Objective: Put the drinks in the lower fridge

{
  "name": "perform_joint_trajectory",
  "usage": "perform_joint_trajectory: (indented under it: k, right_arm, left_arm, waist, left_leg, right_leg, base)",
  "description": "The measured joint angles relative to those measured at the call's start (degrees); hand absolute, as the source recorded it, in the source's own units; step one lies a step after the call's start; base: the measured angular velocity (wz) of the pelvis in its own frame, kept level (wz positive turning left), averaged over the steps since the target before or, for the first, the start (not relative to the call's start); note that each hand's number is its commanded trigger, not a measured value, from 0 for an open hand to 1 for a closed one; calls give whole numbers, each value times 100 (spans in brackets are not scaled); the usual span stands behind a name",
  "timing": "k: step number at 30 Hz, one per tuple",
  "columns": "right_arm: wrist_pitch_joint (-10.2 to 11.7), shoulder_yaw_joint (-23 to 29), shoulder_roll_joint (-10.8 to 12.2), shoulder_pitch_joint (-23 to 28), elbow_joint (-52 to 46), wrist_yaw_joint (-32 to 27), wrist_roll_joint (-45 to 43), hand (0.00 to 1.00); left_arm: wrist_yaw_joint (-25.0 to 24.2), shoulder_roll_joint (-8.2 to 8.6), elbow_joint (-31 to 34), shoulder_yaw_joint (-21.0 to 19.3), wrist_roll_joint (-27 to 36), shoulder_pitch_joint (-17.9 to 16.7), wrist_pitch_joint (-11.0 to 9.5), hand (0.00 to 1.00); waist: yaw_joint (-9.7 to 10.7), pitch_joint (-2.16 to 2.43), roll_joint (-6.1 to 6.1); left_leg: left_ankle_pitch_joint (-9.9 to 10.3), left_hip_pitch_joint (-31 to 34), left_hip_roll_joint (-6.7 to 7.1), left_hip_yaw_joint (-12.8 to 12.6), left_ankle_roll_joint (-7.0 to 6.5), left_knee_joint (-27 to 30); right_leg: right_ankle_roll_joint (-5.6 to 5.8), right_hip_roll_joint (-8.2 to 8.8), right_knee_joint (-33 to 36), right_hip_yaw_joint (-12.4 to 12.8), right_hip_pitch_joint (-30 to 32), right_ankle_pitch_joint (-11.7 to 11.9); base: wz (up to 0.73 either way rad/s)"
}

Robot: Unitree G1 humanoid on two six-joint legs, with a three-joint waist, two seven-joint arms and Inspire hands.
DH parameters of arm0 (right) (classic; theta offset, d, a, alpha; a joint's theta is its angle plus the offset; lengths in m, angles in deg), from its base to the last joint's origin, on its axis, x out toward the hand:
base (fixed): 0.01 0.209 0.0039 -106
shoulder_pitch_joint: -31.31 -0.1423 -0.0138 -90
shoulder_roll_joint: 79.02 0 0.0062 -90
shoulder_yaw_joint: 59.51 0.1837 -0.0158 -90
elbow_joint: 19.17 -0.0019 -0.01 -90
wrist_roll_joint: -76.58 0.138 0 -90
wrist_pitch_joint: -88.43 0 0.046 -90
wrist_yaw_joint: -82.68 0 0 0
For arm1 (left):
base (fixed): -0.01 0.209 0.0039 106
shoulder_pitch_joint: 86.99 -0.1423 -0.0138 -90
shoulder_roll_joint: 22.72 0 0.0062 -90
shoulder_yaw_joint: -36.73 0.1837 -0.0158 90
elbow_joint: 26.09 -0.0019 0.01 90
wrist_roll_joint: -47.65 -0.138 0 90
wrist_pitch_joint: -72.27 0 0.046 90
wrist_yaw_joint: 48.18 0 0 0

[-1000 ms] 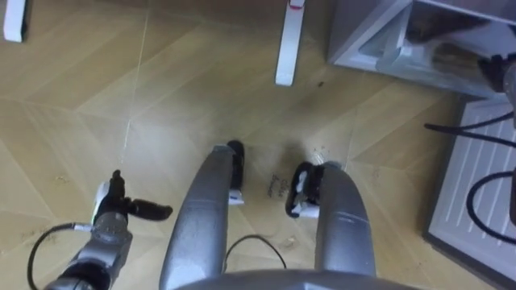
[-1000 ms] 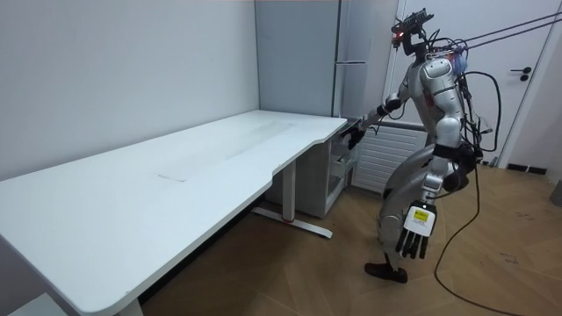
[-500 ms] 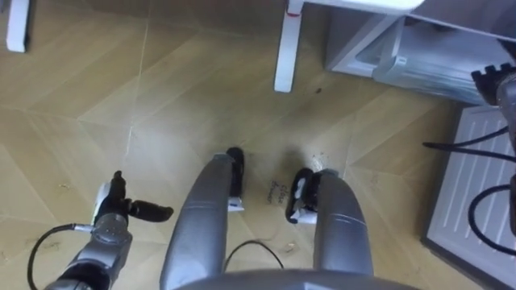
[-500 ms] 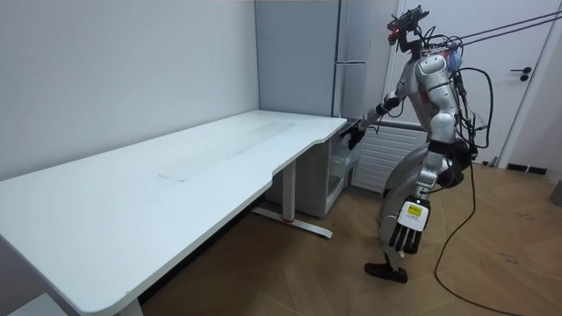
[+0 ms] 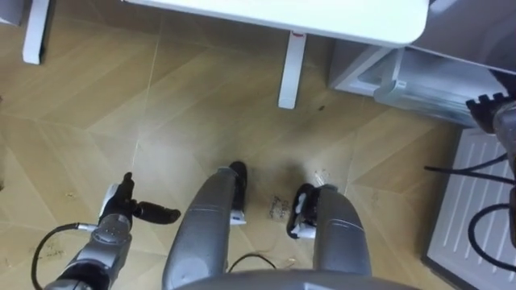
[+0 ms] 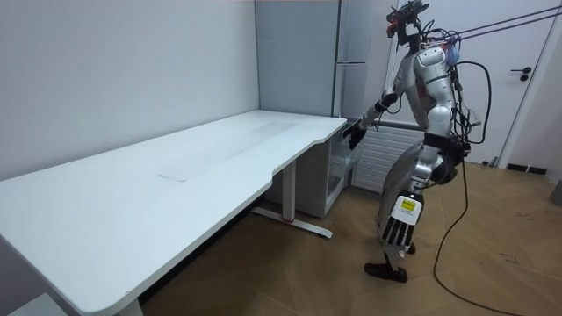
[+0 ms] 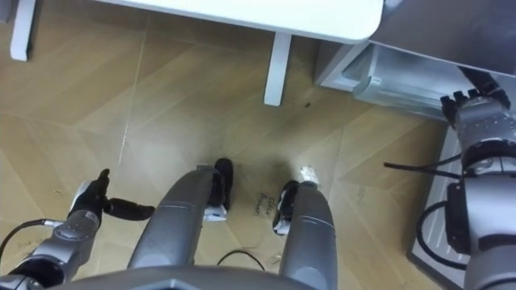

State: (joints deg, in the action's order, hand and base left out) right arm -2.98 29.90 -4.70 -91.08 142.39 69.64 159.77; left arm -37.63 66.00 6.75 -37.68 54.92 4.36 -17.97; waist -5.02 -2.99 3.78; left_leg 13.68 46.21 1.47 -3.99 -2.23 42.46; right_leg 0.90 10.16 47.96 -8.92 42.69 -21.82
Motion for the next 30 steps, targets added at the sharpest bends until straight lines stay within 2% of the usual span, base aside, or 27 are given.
perform_joint_trajectory:
  k: [7, 10, 16, 19, 20, 24, 30]
  right_arm:
    - [29, 136, 0, 330, -28, 272, -24, 0]
    - [133, 140, 1, 552, -34, 352, -17, 0]
    - [164, 191, 11, 1015, -52, 434, -120, 0]
    - [164, 190, 109, 1161, -25, 429, -282, 0]
    - [164, 190, 174, 1180, -25, 409, -307, 0]
    - [165, 193, 409, 1212, -25, 268, -316, 0]
    - [190, 186, 546, 1253, -21, 168, -297, 0]
  left_arm:
    - [2, 2, 226, -89, -2, -154, -18, 0]
    - [5, 2, 233, -94, -2, -171, -19, 0]
    - [5, 3, 298, -95, 8, -204, -15, 0]
    - [5, 15, 439, -99, 7, -279, -21, 0]
    - [5, 24, 435, -102, 8, -302, -21, 0]
    - [9, 30, 412, -133, 13, -317, -31, 0]
    - [7, 31, 410, -130, 224, -332, -107, 0]
  waist:
    - [9, 0, -66]
    - [-1, 6, -85]
    - [27, 44, -138]
    - [33, 57, -139]
    - [56, 81, -144]
    - [133, 108, -142]
    - [128, 110, -144]
  left_leg:
    - [22, -107, -67, 82, -19, -18]
    - [22, -200, -78, 104, -19, -64]
    - [15, -286, -103, 92, -17, -148]
    - [11, -370, -113, 34, -19, -220]
    - [3, -402, -115, 19, -24, -265]
    - [-9, -521, -139, 8, -24, -337]
    - [-12, -545, -153, 8, -31, -357]
  right_leg:
    - [16, -84, -177, -116, -239, 57]
    - [15, -108, -254, -136, -348, 83]
    - [19, -156, -404, -124, -437, 163]
    - [28, -178, -468, -57, -478, 205]
    - [28, -184, -515, -48, -504, 228]
    - [31, -225, -645, -38, -638, 271]
    - [46, -246, -723, -43, -688, 317]
  base:
    - [1]
    - [0]
    - [-5]
    - [-11]
    - [-9]
    - [-2]
    - [0]
